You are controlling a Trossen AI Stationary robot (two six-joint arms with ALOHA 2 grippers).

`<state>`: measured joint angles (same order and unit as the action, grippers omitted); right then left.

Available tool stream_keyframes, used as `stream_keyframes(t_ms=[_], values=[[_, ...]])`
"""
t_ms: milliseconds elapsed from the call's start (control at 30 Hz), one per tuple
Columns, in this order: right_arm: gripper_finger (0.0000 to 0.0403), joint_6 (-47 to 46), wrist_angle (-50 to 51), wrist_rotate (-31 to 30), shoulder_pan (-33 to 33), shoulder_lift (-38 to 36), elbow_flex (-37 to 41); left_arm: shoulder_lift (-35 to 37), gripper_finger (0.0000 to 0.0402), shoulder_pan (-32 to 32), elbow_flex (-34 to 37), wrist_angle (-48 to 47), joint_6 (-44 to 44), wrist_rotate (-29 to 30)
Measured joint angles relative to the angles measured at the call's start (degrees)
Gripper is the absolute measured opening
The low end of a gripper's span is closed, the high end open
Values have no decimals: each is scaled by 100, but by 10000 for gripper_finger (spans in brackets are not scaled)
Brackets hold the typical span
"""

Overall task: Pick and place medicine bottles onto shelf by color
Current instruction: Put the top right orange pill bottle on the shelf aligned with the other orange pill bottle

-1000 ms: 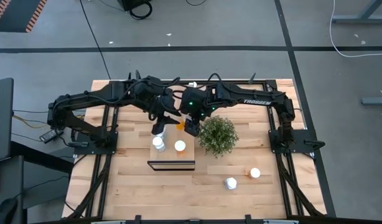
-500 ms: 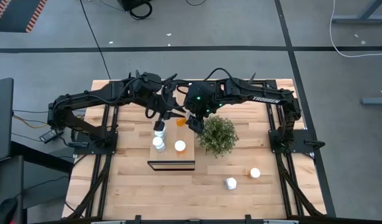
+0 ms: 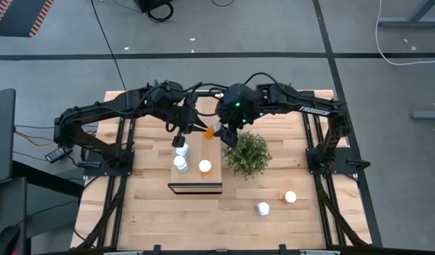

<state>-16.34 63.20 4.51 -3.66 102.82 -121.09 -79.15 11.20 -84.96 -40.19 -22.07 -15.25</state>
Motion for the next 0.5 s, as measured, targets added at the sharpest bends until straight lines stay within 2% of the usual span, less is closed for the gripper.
stream_keyframes(t_ms=[500], values=[[230, -17, -507, -151, -103, -189, -14, -10, 52, -17, 8, 79, 226, 13]])
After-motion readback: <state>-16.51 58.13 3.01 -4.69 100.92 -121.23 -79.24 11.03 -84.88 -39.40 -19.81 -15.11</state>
